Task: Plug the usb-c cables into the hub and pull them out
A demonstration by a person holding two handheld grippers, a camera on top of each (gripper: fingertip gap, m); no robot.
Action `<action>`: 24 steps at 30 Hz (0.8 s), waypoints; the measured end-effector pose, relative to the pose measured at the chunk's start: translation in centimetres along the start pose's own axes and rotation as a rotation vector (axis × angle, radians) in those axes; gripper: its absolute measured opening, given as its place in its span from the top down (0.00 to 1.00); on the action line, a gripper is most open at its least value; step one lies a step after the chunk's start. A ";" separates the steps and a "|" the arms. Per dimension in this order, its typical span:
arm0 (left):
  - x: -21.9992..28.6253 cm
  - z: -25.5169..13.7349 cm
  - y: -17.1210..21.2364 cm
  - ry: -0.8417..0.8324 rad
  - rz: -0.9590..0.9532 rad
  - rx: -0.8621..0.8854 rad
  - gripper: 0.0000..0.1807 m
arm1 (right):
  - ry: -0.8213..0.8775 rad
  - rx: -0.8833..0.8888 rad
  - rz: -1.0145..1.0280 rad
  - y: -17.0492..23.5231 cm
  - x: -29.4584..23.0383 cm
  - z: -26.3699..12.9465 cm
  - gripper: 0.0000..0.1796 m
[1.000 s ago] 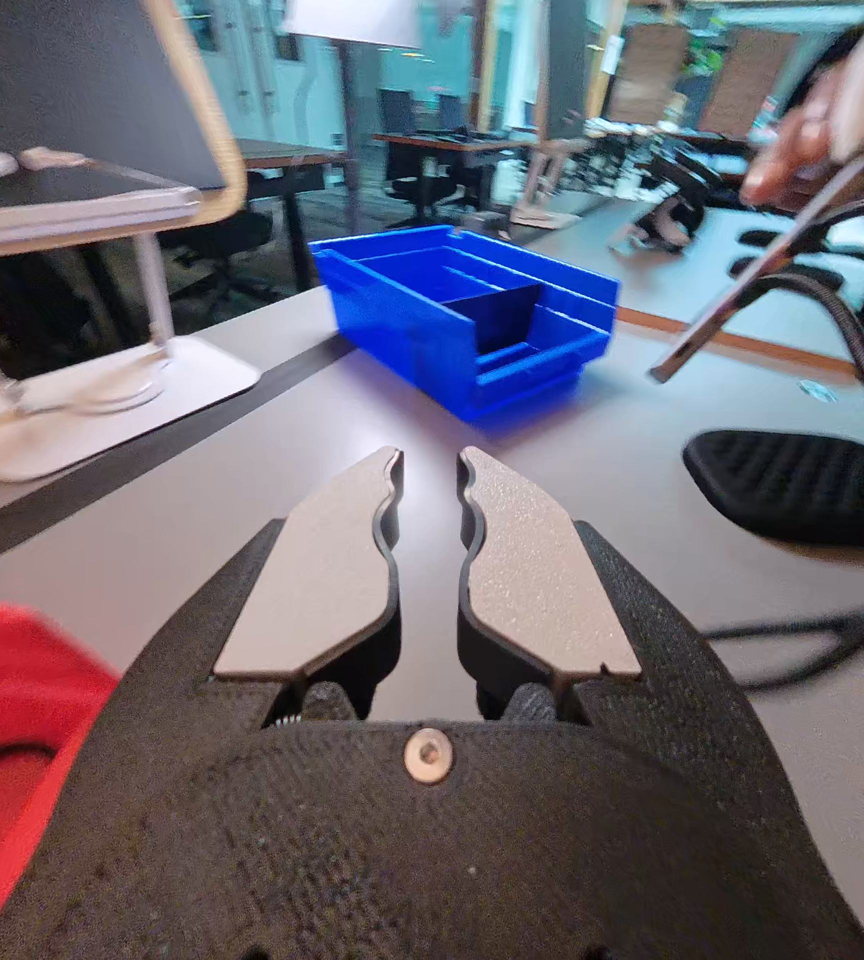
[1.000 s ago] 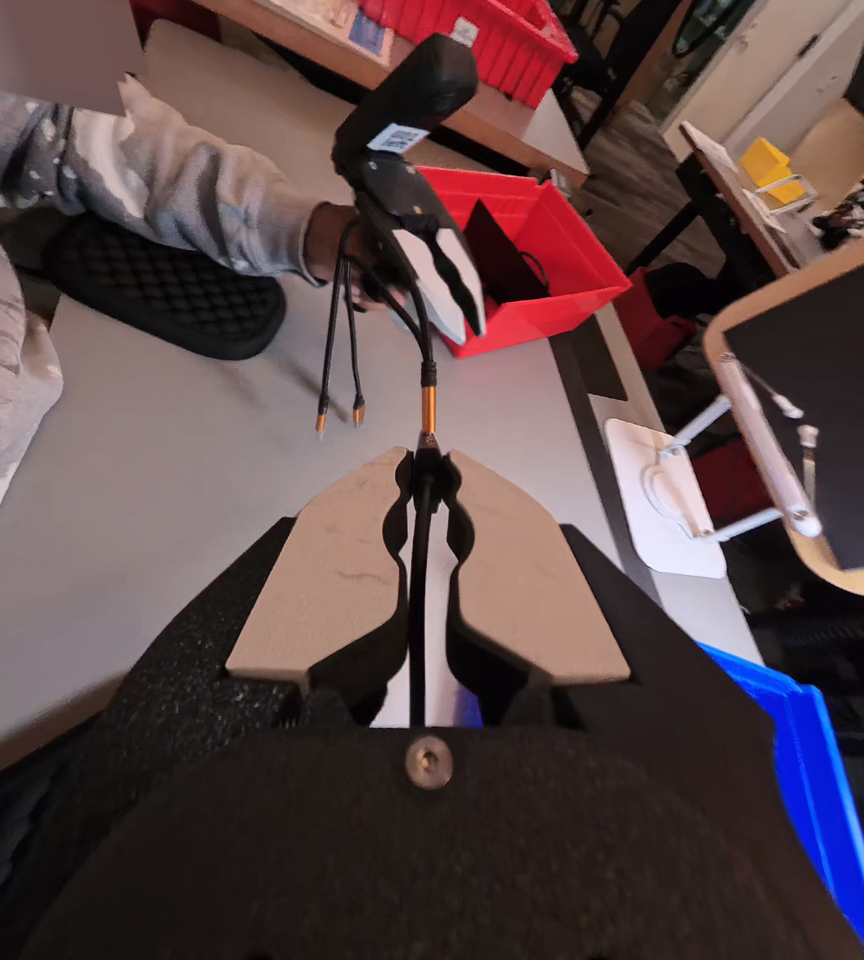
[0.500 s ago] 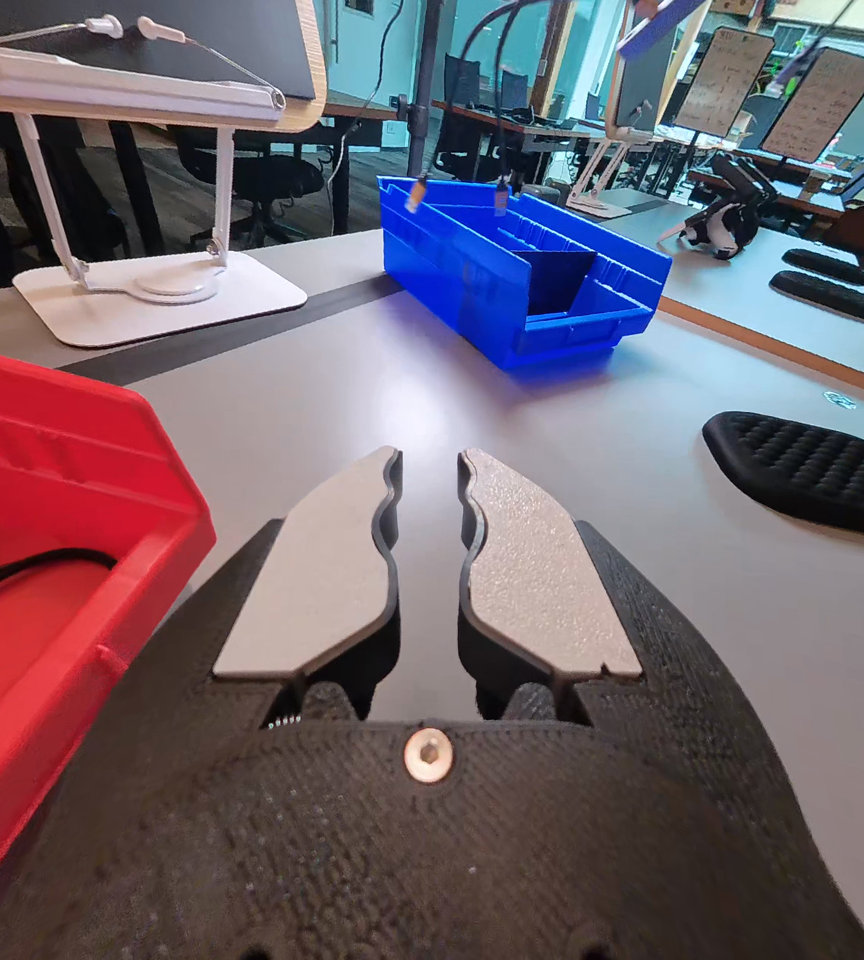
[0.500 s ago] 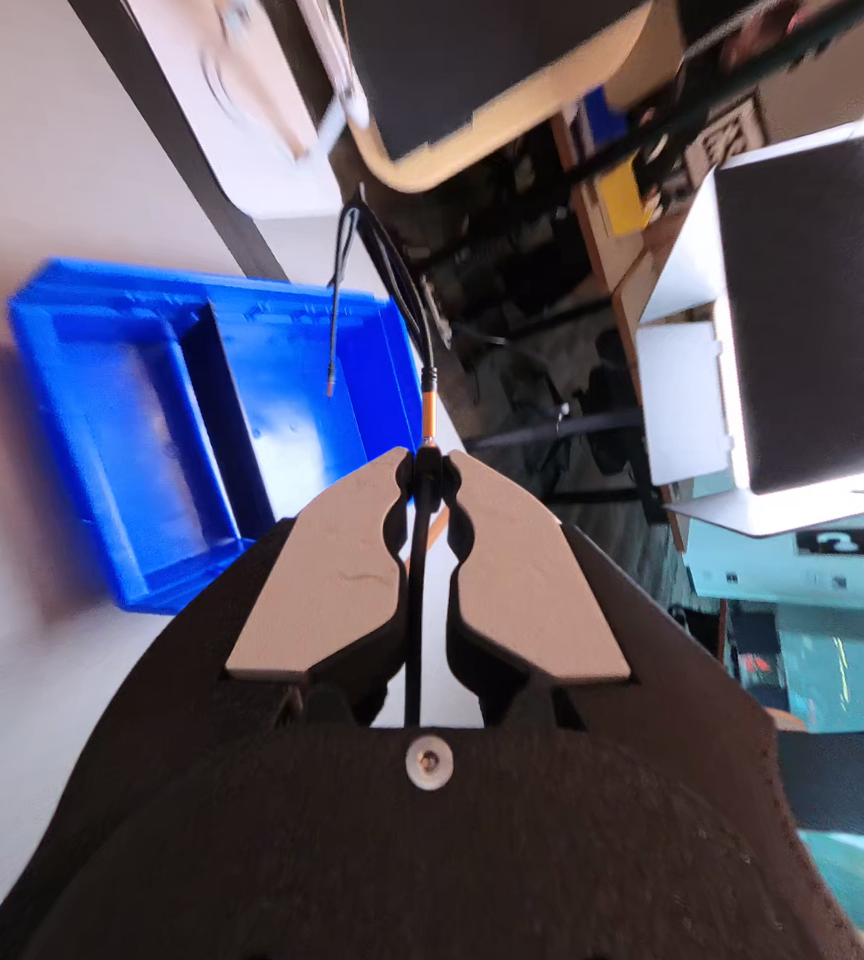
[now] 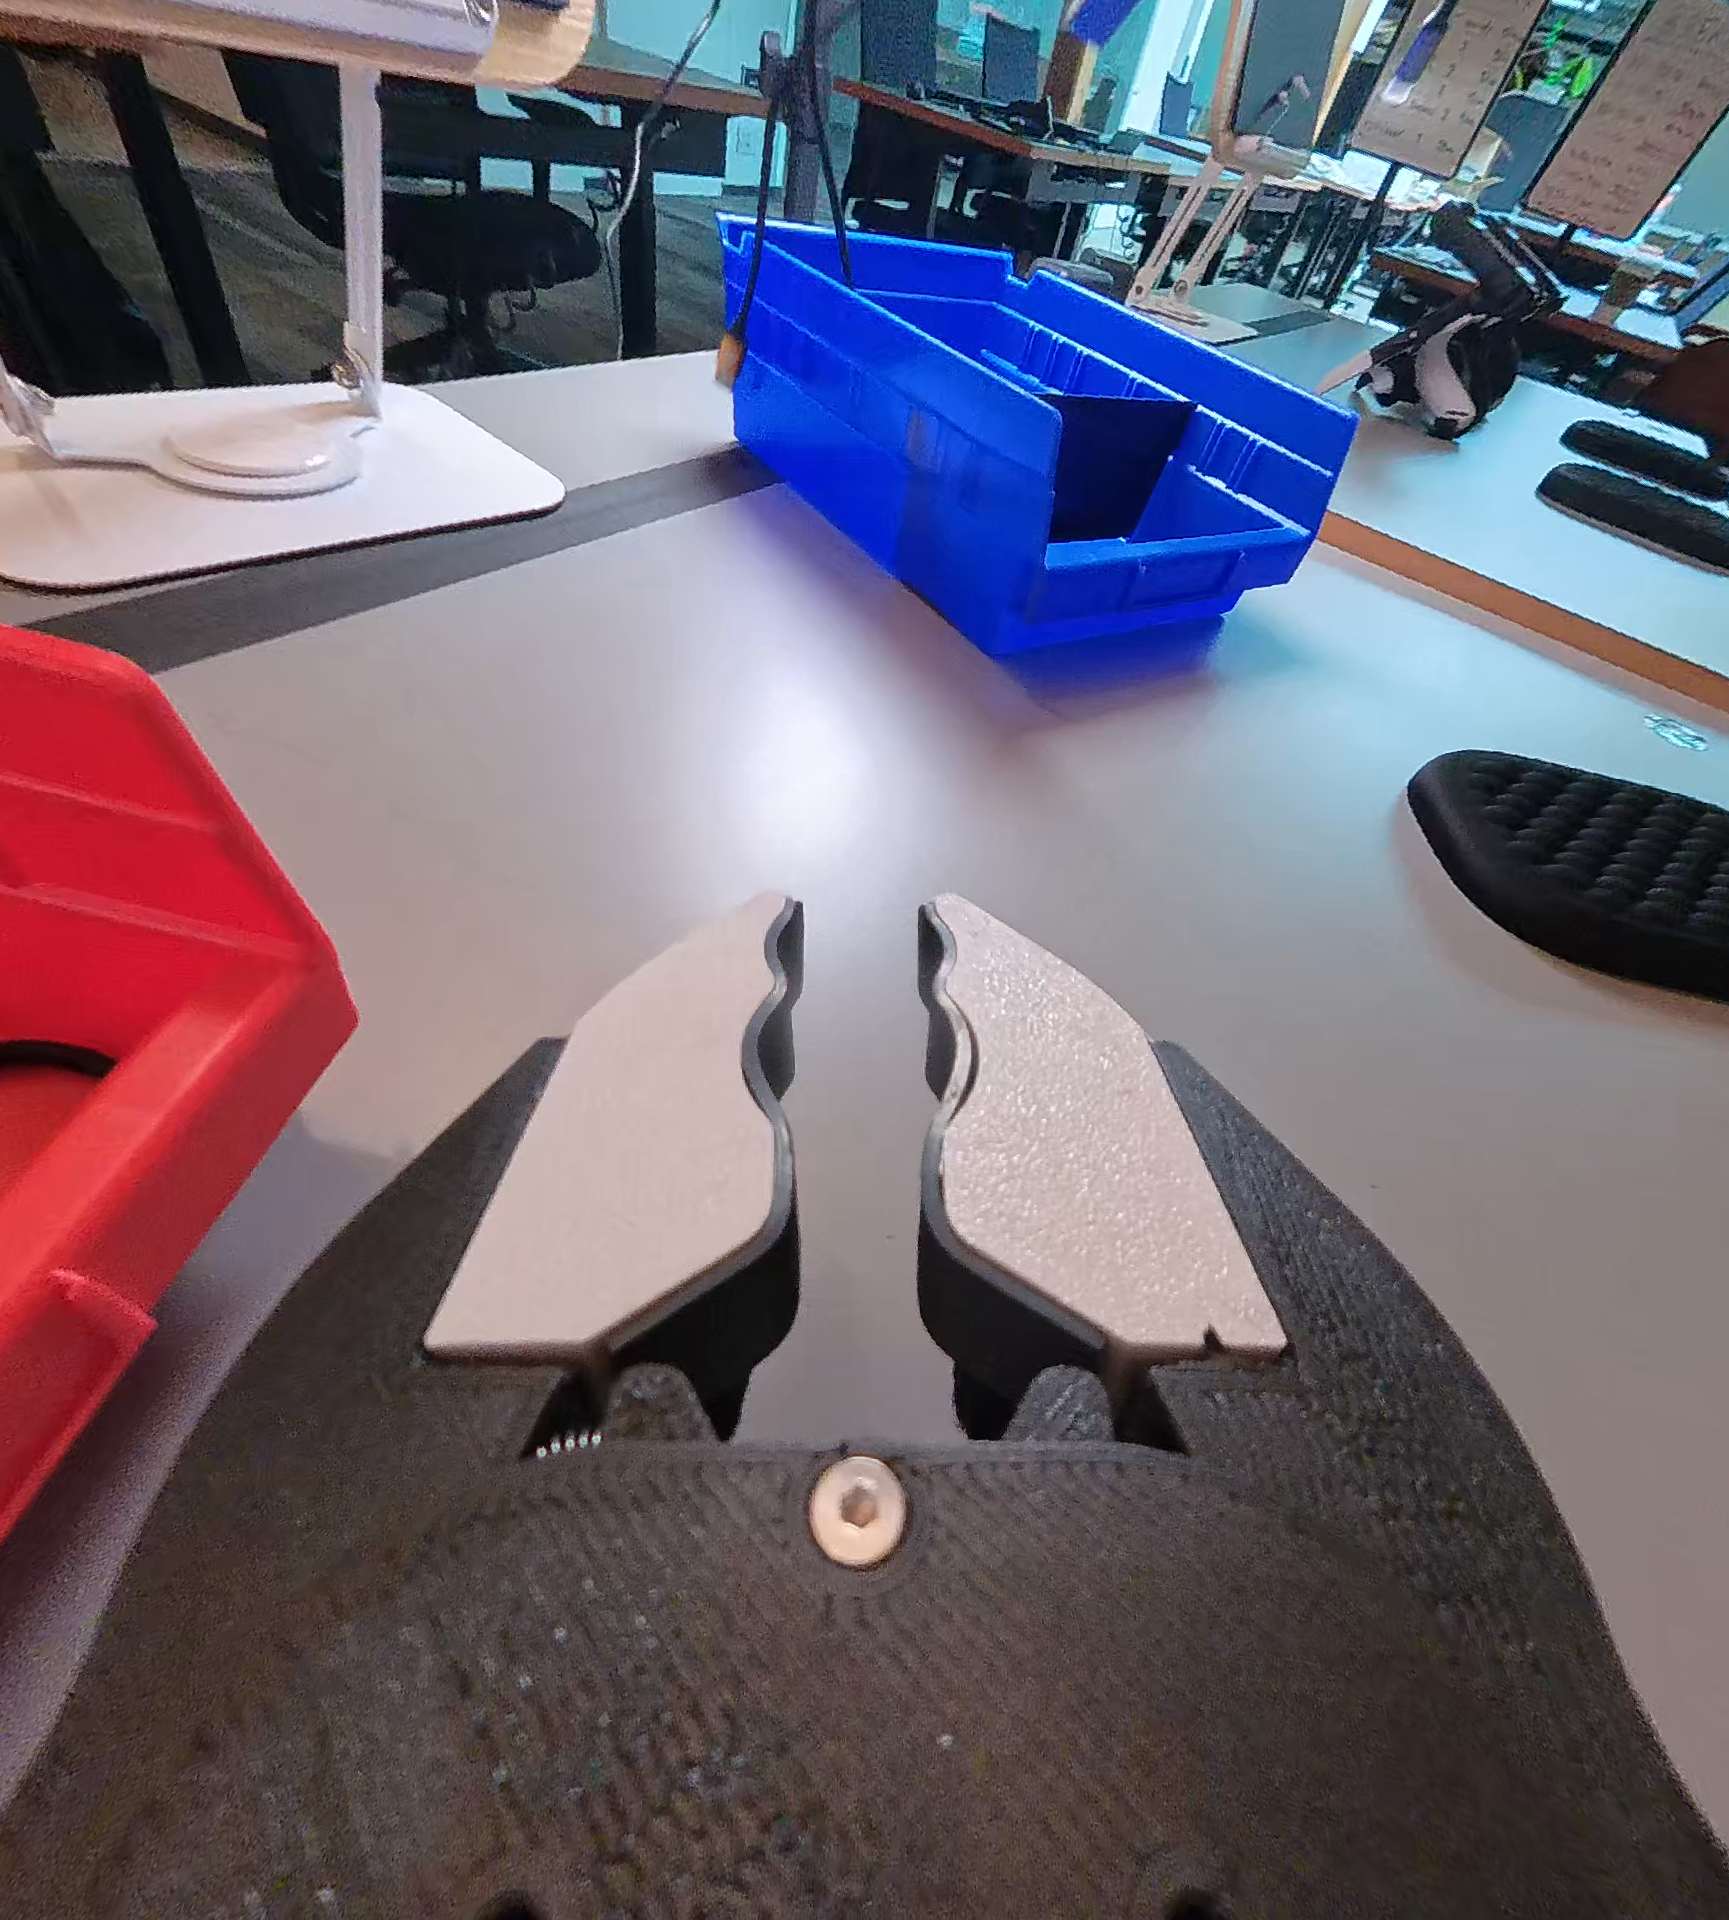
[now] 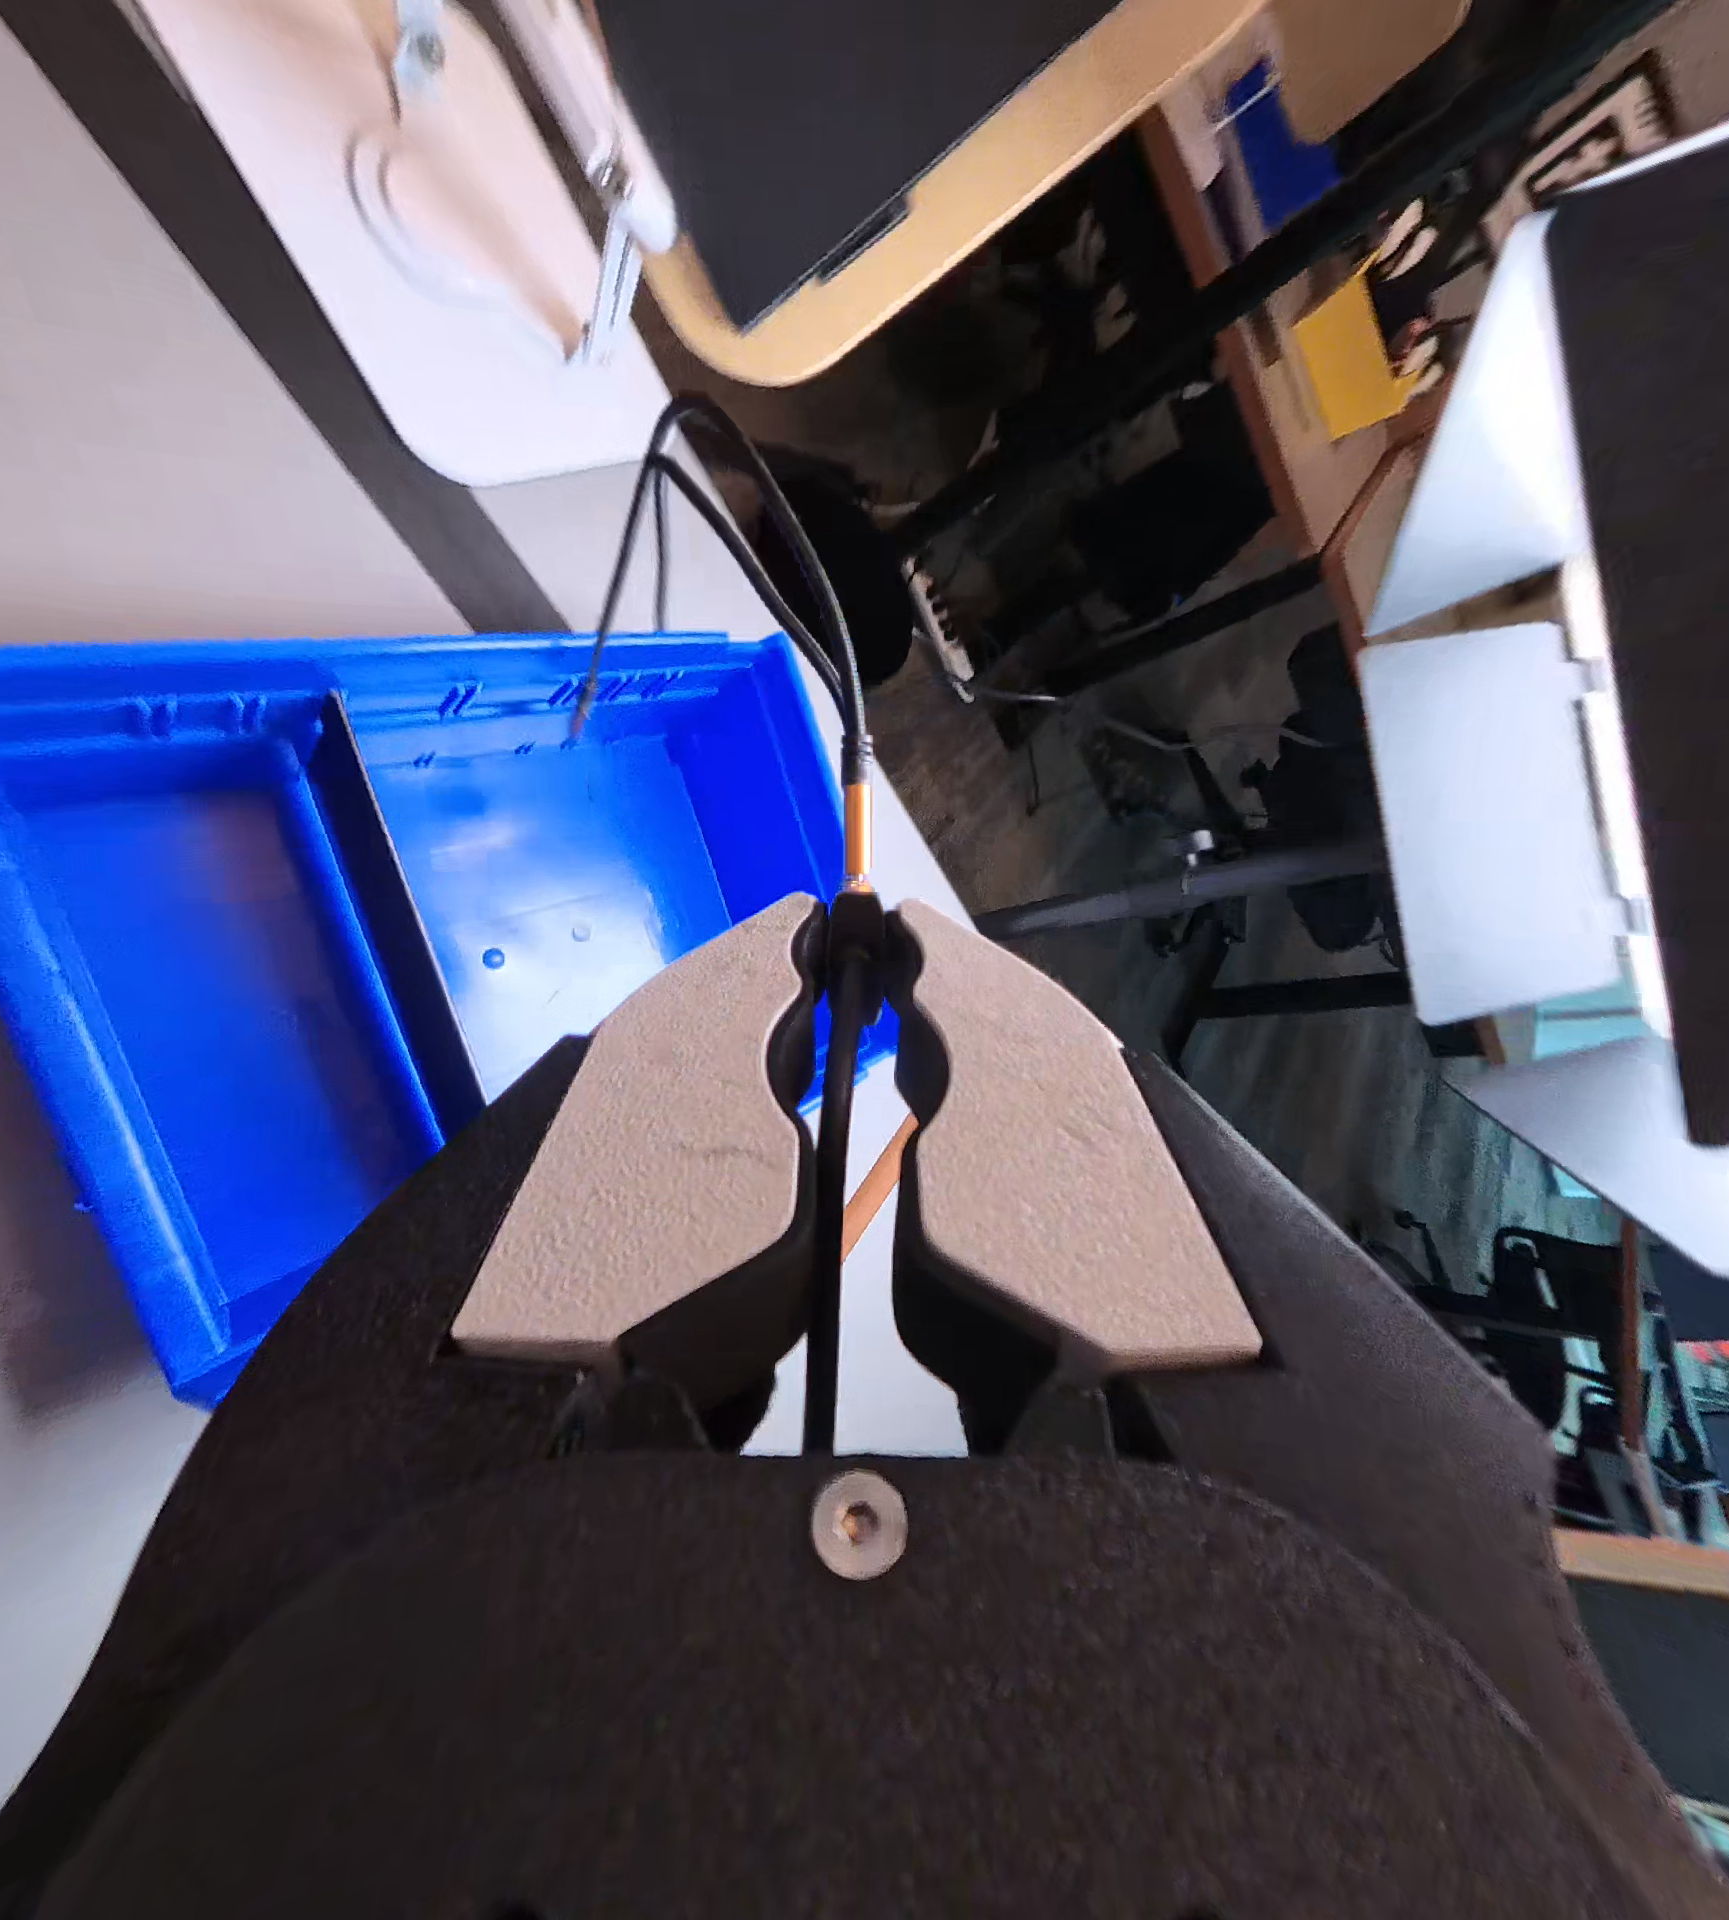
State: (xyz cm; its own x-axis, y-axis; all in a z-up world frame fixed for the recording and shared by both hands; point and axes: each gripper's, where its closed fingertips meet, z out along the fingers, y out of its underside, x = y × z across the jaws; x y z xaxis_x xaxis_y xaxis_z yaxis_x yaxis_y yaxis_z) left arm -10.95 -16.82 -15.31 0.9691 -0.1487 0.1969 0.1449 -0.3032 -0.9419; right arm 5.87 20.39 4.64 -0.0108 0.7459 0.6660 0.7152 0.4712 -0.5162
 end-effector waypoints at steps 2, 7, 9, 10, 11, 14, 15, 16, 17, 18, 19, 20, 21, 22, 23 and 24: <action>0.1 0.2 0.2 0.014 -0.018 -0.009 0.88 | 0.022 0.035 0.037 0.2 1.2 -2.5 0.94; 0.5 0.2 -0.2 0.008 0.012 -0.002 0.88 | 0.080 -0.002 0.054 2.3 3.2 -6.2 0.94; 0.6 0.0 -0.4 -0.005 0.026 0.006 0.88 | 0.078 -0.033 0.042 3.0 3.0 -5.9 0.94; 0.6 0.0 -0.6 -0.012 0.032 0.009 0.88 | 0.078 -0.053 0.031 3.2 2.9 -5.4 0.94; 0.5 -0.1 -0.6 -0.020 0.035 0.010 0.87 | 0.083 -0.080 0.011 3.5 2.8 -4.7 0.95; 0.3 -0.1 -0.6 -0.040 0.040 0.007 0.87 | 0.081 -0.164 -0.048 3.9 2.4 -1.9 0.94; 0.2 -0.1 -0.5 -0.042 0.042 0.004 0.87 | 0.084 -0.192 -0.055 3.8 2.4 -1.1 0.94; 0.2 -0.1 -0.4 -0.046 0.044 0.001 0.87 | 0.102 -0.220 -0.061 3.7 2.7 -0.6 0.94; 0.1 -0.1 -0.3 -0.050 0.048 0.000 0.87 | 0.121 -0.230 -0.065 3.4 3.2 -0.5 0.94; 0.0 -0.2 -0.3 -0.052 0.051 0.000 0.87 | 0.130 -0.224 -0.062 3.0 3.5 -0.7 0.94; 0.0 -0.2 -0.2 -0.054 0.052 0.001 0.87 | 0.134 -0.216 -0.053 2.7 3.9 -1.1 0.94; -0.2 -0.3 -0.2 -0.056 0.052 0.001 0.87 | 0.143 -0.209 -0.047 2.4 4.5 -1.7 0.94; -0.3 -0.3 -0.1 -0.055 0.048 0.000 0.87 | 0.153 -0.200 -0.043 2.2 5.0 -2.4 0.94; -0.4 -0.2 0.0 -0.051 0.041 -0.002 0.87 | 0.163 -0.189 -0.029 2.0 5.6 -3.2 0.94; -0.4 0.0 0.1 -0.044 0.032 -0.006 0.87 | 0.168 -0.171 -0.004 1.8 6.1 -4.0 0.95; -0.4 0.2 0.3 -0.036 0.024 -0.013 0.87 | 0.168 -0.143 0.016 1.5 6.5 -4.8 0.95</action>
State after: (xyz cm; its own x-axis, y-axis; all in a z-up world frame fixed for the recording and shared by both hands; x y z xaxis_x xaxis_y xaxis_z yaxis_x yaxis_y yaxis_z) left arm -11.29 -16.70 -15.71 0.9788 -0.1223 0.1645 0.1194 -0.3120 -0.9426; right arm 10.18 23.70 10.79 0.1094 0.6580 0.7450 0.8060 0.3799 -0.4539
